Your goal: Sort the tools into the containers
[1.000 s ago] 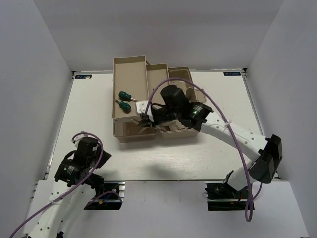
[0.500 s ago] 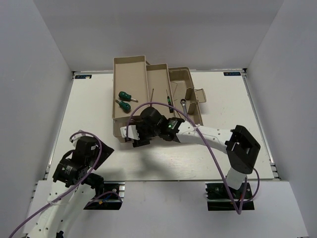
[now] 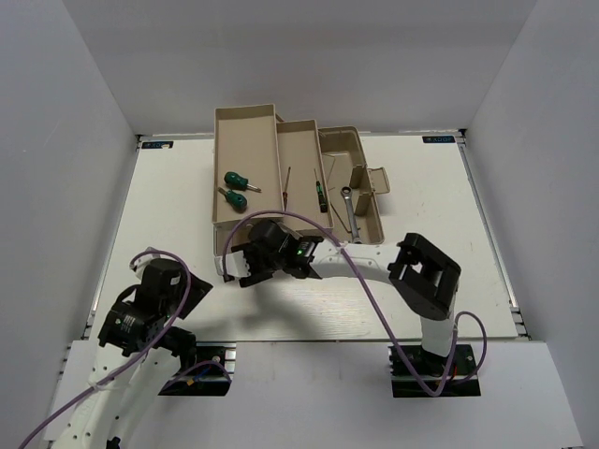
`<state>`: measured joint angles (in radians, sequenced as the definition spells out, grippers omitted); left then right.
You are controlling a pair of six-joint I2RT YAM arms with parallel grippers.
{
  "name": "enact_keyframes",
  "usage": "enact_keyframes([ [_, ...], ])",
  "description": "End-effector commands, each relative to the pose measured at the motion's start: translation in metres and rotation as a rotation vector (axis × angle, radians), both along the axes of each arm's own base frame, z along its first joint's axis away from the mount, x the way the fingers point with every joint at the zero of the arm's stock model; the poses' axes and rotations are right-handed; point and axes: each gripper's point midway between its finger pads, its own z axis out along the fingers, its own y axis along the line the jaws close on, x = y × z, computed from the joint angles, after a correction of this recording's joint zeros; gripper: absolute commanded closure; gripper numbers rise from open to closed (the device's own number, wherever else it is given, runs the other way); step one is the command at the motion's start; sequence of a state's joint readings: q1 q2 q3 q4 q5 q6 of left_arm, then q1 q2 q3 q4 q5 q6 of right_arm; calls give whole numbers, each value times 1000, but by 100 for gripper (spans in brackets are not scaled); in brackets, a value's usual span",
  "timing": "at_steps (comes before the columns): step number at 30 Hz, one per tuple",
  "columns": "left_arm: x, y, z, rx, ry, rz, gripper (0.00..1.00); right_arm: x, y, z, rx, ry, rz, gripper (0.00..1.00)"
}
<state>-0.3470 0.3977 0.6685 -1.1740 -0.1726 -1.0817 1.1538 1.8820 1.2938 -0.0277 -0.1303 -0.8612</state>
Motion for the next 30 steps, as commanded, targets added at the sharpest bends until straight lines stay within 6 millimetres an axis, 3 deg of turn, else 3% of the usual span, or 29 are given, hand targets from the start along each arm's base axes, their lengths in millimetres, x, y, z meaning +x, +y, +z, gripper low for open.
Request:
enact_keyframes([
  [1,5,-3,12,-20,-27,5,44,13,13,1,25,-74,-26,44],
  [2,5,-3,12,-20,-27,5,44,13,14,0,24,-79,-29,47],
  [4,4,-5,12,-34,-24,6,44,13,17,0,28,-75,-32,71],
  [5,4,-7,9,-40,-18,-1,45,11,17,9,42,-71,-27,90],
  [6,6,-7,6,-40,-18,-1,45,10,17,12,52,-59,-27,98],
  [7,6,-12,4,-64,-11,-7,47,9,17,17,61,-56,-26,100],
  [10,10,-24,-8,-125,5,-15,48,8,17,45,114,-50,-38,100],
  [12,18,-34,-8,-174,-21,-27,48,11,15,74,168,-47,-67,100],
  [13,17,-41,-17,-201,5,-45,48,10,14,90,203,-40,-83,100],
  [15,19,-53,-22,-254,19,-74,48,12,10,105,231,-37,-100,100],
  [16,25,-56,-24,-282,2,-66,48,12,4,126,275,-35,-118,100],
  [18,29,-61,-28,-310,14,-62,48,14,-1,140,305,-34,-135,100],
  [19,32,-64,-30,-317,14,-69,48,16,-8,158,347,-28,-163,100],
  [21,34,-65,-32,-319,27,-60,48,17,-13,176,392,-18,-185,100],
  [26,39,-65,-41,-325,33,-36,48,17,-32,209,499,38,-226,100],
  [30,47,-70,-50,-362,25,-20,48,5,-39,214,528,103,-200,100],
])
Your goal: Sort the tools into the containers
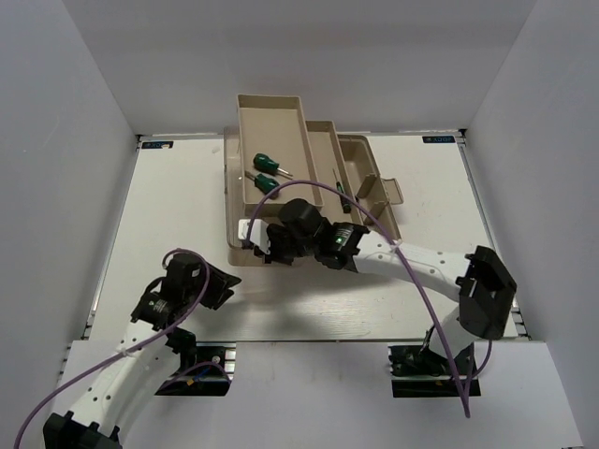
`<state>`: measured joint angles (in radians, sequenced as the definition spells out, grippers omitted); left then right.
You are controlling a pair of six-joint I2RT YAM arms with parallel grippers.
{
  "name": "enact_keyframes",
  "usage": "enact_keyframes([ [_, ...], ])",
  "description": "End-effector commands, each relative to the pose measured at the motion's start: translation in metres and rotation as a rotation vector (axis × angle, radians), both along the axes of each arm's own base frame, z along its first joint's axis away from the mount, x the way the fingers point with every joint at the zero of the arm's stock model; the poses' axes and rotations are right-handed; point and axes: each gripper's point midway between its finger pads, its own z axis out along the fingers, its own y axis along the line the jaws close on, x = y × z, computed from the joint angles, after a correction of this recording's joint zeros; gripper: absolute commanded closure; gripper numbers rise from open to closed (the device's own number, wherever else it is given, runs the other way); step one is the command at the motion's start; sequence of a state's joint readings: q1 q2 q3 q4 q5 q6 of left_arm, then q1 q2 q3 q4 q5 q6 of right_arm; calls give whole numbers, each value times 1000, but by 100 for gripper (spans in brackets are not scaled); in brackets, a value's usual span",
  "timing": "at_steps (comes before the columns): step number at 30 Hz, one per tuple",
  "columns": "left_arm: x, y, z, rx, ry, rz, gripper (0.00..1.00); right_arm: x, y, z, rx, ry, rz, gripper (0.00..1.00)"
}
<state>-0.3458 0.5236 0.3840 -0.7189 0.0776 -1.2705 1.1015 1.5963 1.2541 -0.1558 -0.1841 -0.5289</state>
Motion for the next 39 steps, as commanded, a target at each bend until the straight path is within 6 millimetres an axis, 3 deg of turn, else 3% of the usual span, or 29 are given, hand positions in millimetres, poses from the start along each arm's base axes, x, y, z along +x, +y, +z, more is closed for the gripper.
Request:
enact_keyframes([
  [1,16,-9,2,-60,-34,20,48,16,4,126,350,-165,-57,100],
  [4,28,-15,-3,-77,-28,12,48,13,-4,124,364,-137,-62,100],
  [5,31,-16,-5,-75,-24,12,48,10,-7,110,345,-118,-49,100],
  [6,40,-17,1,-83,-49,21,48,8,-10,123,383,-123,-46,100],
  [7,41,-19,-7,-76,-20,7,48,5,-12,118,378,-107,-34,100],
  [8,52,-22,1,-94,-54,9,48,1,-15,119,388,-97,-21,100],
  [11,65,-24,-3,-83,-36,-5,48,-9,-17,113,388,-56,18,100],
  [14,90,-29,16,-84,-84,-34,48,-19,-20,111,400,-7,47,100],
  [15,95,-29,10,-77,-60,-39,48,-20,-21,104,389,13,54,100],
  [17,111,-33,21,-74,-90,-60,48,-24,-21,101,384,32,63,100],
  [27,154,-42,47,-89,-158,-137,48,-28,-15,83,305,70,107,100],
  [28,157,-43,51,-85,-172,-144,48,-31,-16,75,264,84,119,92],
  [30,156,-44,48,-90,-159,-151,48,-33,-15,77,249,76,141,64],
  [32,160,-42,48,-89,-158,-142,48,-33,-21,77,220,56,153,47],
  [37,170,-41,53,-76,-171,-159,48,-39,-38,89,202,-7,186,36],
  [39,173,-40,55,-75,-171,-162,48,-38,-45,92,197,-37,178,36],
])
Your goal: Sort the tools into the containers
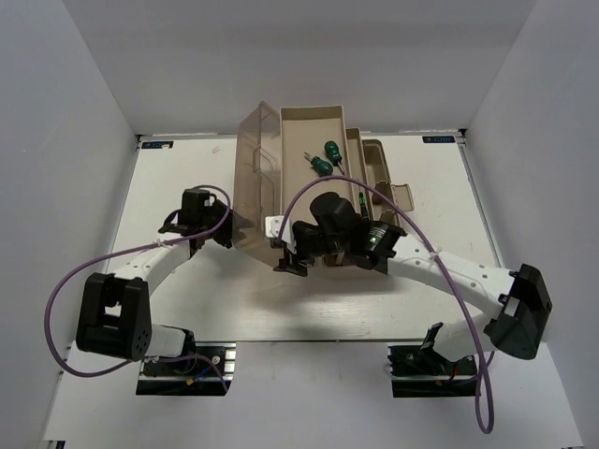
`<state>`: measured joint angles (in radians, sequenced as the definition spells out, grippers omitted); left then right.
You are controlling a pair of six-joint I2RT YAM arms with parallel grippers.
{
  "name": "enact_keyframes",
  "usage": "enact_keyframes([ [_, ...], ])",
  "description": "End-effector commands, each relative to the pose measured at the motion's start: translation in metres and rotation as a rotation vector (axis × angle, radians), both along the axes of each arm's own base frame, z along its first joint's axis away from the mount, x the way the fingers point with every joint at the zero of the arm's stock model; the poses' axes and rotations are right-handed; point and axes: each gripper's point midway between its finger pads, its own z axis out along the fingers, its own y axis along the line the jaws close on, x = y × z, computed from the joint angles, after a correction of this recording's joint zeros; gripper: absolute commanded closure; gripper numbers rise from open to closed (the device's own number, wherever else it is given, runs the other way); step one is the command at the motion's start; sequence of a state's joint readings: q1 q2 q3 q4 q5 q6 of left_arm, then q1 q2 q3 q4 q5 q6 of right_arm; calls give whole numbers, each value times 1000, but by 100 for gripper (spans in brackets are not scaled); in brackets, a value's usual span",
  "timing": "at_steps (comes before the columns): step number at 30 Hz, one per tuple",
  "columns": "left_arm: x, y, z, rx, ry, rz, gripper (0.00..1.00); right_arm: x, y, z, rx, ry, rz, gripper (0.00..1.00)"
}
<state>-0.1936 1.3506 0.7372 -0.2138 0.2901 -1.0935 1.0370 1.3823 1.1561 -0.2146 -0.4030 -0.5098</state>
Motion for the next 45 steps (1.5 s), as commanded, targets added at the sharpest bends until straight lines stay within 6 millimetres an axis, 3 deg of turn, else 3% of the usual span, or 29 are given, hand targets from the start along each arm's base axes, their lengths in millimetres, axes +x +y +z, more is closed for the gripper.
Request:
enact_keyframes([
  [1,21,-7,35,-28,-109,-46,48,-6,-8,60,120,-142,51,36],
  [2,25,-8,41,-30,-125,-46,48,-5,-10,60,120,-149,43,36],
  [3,25,-4,36,-21,-110,-43,48,-6,-16,73,152,-177,37,36],
  [6,33,-5,47,-18,-135,-48,48,-7,-26,92,188,-218,17,36],
  [8,33,-7,43,-16,-120,-61,48,-7,-31,97,197,-235,3,37],
  [12,45,-8,59,-7,-156,-73,48,2,-51,117,246,-296,-105,53],
  [13,46,-8,59,3,-156,-82,48,7,-61,138,311,-352,-164,69],
  [15,55,-9,68,16,-181,-96,48,32,-73,146,326,-406,-321,88],
  [16,57,-9,74,21,-190,-102,48,54,-84,160,341,-440,-465,100],
  [17,61,-10,77,27,-202,-108,48,81,-107,173,334,-463,-659,100],
  [18,68,-11,89,38,-232,-120,48,93,-118,181,335,-475,-755,100],
  [19,73,-16,93,44,-245,-138,48,108,-124,176,304,-471,-846,100],
  [20,76,-16,96,51,-250,-144,48,133,-163,185,288,-487,-1079,100],
  [21,81,-23,113,49,-290,-176,48,138,-173,185,285,-486,-1121,100],
  [23,91,-32,128,23,-324,-219,50,147,-200,167,229,-450,-1208,100],
  [25,92,-45,140,-12,-354,-277,50,149,-219,164,230,-420,-1271,100],
  [26,96,-53,155,-23,-399,-309,50,151,-232,157,210,-393,-1322,100],
  [29,98,-72,172,-76,-439,-411,50,158,-260,152,179,-379,-1421,100],
  [30,98,-80,177,-98,-452,-446,50,159,-268,147,173,-356,-1449,100],
  [31,99,-88,169,-131,-434,-506,50,160,-272,143,162,-349,-1456,100],
  [32,100,-96,178,-137,-463,-550,50,161,-277,142,162,-335,-1478,100],
  [34,95,-111,183,-177,-469,-638,50,165,-292,133,144,-294,-1528,100],
  [35,93,-120,174,-188,-448,-673,48,166,-297,134,145,-282,-1541,100],
  [37,82,-133,182,-220,-467,-742,46,168,-303,125,125,-247,-1565,100],
  [38,82,-135,178,-232,-456,-753,44,170,-310,124,123,-237,-1584,100],
  [40,74,-145,189,-232,-488,-800,43,173,-317,112,96,-195,-1604,100],
  [41,75,-144,186,-212,-495,-803,41,172,-319,107,77,-181,-1606,100],
  [43,75,-133,206,-126,-546,-738,38,174,-323,99,64,-150,-1608,100],
  [45,86,-108,221,-9,-590,-621,31,173,-324,93,39,-126,-1604,97],
])
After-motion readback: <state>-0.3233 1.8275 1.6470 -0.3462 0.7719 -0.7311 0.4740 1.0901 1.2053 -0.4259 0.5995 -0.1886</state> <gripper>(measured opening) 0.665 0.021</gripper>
